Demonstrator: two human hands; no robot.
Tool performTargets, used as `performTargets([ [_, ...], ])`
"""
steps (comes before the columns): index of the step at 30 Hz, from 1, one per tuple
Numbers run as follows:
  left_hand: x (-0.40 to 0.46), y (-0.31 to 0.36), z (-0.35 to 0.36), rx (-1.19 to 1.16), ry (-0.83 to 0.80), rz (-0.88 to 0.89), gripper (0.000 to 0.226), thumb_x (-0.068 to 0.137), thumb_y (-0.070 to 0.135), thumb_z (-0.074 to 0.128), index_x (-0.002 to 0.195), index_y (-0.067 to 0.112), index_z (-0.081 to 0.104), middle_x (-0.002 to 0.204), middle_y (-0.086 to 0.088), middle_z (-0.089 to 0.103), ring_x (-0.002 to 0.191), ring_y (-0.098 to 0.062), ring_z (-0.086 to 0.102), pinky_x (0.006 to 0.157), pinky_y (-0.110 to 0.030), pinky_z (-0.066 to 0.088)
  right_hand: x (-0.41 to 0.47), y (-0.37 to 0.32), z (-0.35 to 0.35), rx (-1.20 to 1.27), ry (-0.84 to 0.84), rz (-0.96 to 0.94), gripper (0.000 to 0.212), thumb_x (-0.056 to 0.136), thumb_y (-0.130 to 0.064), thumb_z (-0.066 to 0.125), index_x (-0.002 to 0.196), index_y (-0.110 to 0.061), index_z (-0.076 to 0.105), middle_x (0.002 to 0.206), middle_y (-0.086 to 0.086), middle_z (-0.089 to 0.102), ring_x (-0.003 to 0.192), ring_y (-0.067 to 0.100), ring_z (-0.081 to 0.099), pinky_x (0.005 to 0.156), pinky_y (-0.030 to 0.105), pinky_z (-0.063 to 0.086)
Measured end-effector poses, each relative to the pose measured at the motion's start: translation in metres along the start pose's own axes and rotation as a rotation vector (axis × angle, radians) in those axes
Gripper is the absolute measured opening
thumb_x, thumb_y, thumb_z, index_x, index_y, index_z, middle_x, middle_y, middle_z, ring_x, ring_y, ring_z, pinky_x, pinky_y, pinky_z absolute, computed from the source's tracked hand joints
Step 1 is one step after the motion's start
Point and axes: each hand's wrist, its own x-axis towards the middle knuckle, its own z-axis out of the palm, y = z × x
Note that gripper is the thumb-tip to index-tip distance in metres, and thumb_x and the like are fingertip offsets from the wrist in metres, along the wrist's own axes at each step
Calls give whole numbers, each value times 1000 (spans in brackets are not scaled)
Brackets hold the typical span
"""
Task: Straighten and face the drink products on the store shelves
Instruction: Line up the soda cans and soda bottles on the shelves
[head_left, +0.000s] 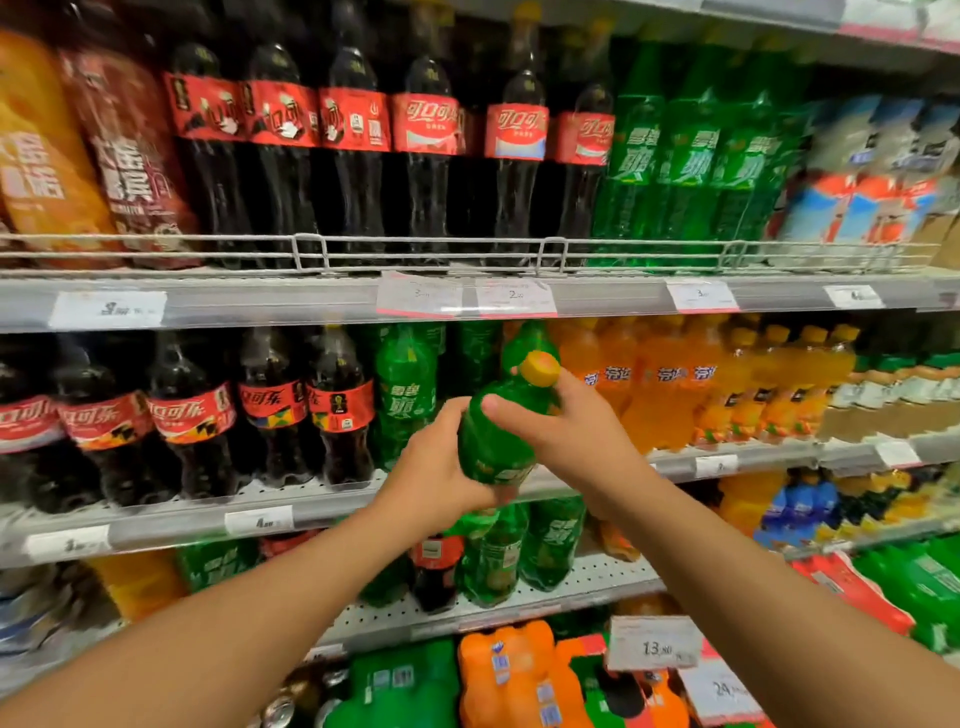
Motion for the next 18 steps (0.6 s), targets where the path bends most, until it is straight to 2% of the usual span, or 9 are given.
performTargets([
  [2, 12, 10, -6, 61, 5, 25, 87, 59, 43, 87, 129, 39, 35, 110, 13, 61, 100, -8, 61, 83, -32, 53, 13, -8, -1, 3, 82, -34, 25, 72, -43, 77, 91, -29, 66, 87, -6, 71, 84, 12, 68, 79, 45, 58],
  [4, 24, 21, -15, 169, -14, 86, 86, 65, 45, 84, 133, 35, 33, 116, 11, 58, 106, -10, 57, 89, -34, 51, 26, -12, -3, 37, 151, -60, 24, 70, -43, 74, 86, -25, 68, 83, -3, 72, 82, 16, 68, 76, 48, 58],
  [6, 28, 24, -31, 457, 24, 186, 81, 73, 50, 76, 140, 31, 35, 130, 6, 53, 120, -14, 50, 102, -38, 44, 37, -10, -3, 54, 213, -76, 36, 67, -51, 70, 85, -20, 66, 84, 4, 71, 84, 25, 68, 75, 51, 57],
  [7, 26, 23, -41, 656, 79, 256, 79, 79, 49, 71, 144, 26, 34, 140, 1, 47, 130, -19, 42, 111, -40, 36, 42, -7, -2, 51, 242, -82, 44, 66, -55, 69, 86, -17, 65, 85, 10, 70, 84, 31, 67, 75, 53, 56],
  [8, 24, 21, -52, 834, 147, 339, 76, 83, 44, 68, 147, 20, 35, 147, -5, 41, 137, -24, 34, 115, -44, 28, 46, -4, 0, 46, 266, -90, 48, 65, -57, 69, 87, -15, 63, 85, 15, 69, 82, 36, 65, 73, 54, 55],
  [10, 18, 12, -78, 1071, 231, 427, 68, 82, 28, 69, 142, 7, 45, 150, -17, 38, 140, -37, 31, 115, -54, 24, 51, 4, 5, 32, 301, -105, 46, 70, -53, 71, 87, -12, 60, 82, 19, 65, 77, 38, 62, 70, 55, 53],
  [12, 16, 1, -98, 1213, 241, 363, 72, 78, 21, 70, 143, 3, 44, 151, -23, 34, 140, -43, 29, 115, -57, 22, 57, 15, 9, 5, 330, -109, 37, 76, -45, 74, 86, -12, 59, 73, 12, 61, 65, 31, 56, 67, 48, 52],
  [15, 17, -12, -112, 1305, 197, 270, 83, 76, 21, 70, 149, 6, 33, 158, -20, 21, 145, -42, 19, 117, -55, 16, 67, 32, 16, -36, 365, -111, 30, 79, -41, 74, 80, -17, 56, 58, -7, 46, 50, 8, 37, 55, 32, 38],
  [18, 21, -16, -115, 1243, 252, 316, 80, 64, 15, 75, 138, 3, 49, 150, -19, 38, 136, -42, 38, 109, -56, 32, 78, 44, 25, -108, 357, -97, 34, 80, -43, 73, 72, -20, 49, 55, -8, 42, 47, 4, 39, 48, 23, 29],
])
